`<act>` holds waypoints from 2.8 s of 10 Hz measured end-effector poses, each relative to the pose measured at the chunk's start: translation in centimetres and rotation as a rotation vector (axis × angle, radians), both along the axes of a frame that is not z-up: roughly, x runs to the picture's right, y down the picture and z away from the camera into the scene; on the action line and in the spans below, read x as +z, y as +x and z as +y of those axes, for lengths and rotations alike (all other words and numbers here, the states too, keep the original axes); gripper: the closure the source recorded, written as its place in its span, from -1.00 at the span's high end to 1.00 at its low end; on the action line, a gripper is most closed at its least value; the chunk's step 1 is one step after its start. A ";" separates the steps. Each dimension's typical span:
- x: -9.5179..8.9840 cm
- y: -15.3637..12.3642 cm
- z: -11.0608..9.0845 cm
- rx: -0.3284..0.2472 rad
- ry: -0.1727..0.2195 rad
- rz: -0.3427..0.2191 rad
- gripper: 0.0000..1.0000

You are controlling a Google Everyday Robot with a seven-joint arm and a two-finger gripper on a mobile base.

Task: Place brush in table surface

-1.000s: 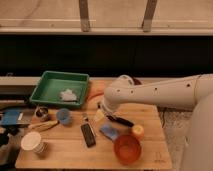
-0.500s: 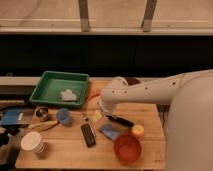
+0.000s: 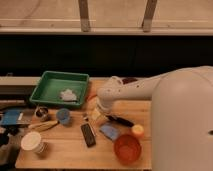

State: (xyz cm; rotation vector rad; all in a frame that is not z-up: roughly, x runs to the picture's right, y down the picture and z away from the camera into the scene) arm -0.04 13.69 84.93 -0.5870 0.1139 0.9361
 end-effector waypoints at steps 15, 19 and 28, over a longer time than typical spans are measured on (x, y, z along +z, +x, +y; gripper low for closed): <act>0.2 1.5 1.7 -0.019 -0.002 -0.142 -1.00; 0.2 1.2 1.8 -0.021 -0.004 -0.144 -1.00; 0.2 0.5 2.0 -0.027 -0.016 -0.142 -0.32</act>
